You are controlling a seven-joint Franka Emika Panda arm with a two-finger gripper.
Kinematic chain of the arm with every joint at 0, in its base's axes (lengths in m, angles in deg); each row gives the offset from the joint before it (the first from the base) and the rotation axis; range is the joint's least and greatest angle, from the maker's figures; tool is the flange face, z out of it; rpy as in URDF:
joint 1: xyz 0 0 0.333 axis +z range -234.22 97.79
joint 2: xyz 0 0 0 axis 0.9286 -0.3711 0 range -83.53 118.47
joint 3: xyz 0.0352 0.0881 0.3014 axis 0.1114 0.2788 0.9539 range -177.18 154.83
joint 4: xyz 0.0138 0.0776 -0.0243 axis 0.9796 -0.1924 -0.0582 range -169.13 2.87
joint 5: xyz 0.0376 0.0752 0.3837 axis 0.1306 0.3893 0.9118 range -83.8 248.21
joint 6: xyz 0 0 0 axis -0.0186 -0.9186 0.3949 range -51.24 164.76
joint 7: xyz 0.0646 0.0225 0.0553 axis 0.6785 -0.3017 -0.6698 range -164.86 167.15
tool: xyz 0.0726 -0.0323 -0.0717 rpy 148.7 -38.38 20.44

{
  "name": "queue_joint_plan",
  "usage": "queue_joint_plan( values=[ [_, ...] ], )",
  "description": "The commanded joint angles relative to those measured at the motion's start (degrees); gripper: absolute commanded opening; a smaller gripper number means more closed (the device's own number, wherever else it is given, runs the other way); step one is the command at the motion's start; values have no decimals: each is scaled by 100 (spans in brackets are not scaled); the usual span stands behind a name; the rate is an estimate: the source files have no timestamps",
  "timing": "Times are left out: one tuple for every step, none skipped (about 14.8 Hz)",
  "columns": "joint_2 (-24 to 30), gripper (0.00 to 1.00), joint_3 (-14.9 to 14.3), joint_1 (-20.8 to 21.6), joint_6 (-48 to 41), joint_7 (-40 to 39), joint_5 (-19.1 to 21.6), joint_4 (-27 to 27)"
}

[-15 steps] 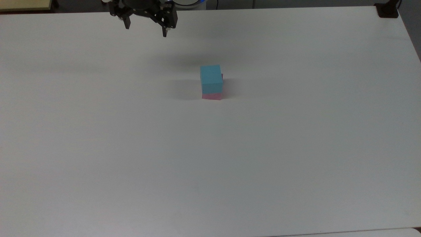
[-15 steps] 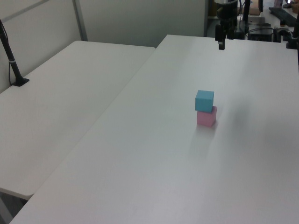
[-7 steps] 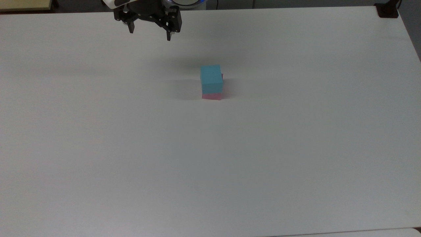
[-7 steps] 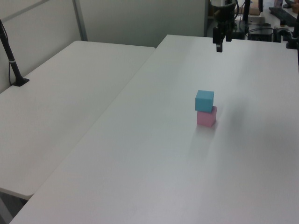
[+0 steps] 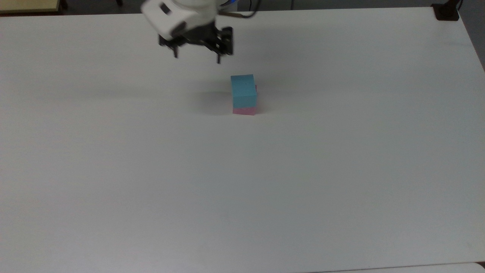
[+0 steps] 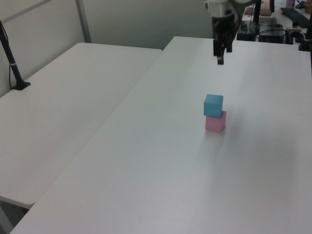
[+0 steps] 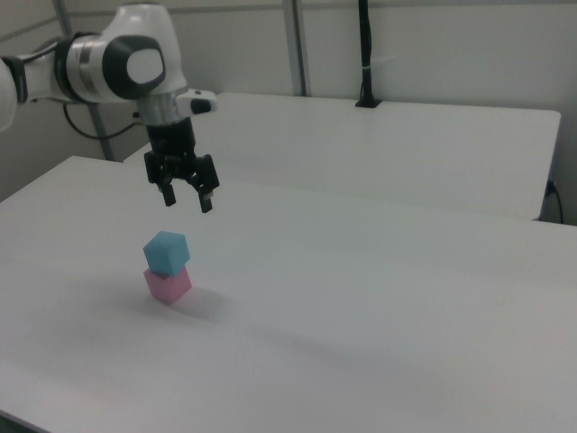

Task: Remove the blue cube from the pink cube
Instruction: 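Move the open gripper over the light-blue cube and lower onto it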

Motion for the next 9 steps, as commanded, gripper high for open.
queue_joint_plan(
  values=[
    [-662, 100, -120, 529, 735, 85, 222, 262],
    [-715, 100, -120, 582, 772, 94, 240, 262],
    [-742, 100, -120, 617, 773, 103, 257, 253],
    [-751, 100, -120, 635, 773, 94, 284, 219],
    [-821, 100, -111, 722, 781, 103, 301, 166],
    [-848, 100, -102, 758, 773, 103, 310, 131],
    [-848, 100, -93, 793, 773, 103, 319, 78],
    [-848, 100, -84, 802, 773, 103, 328, -1],
    [-848, 100, -58, 811, 773, 94, 328, -62]
  ],
)
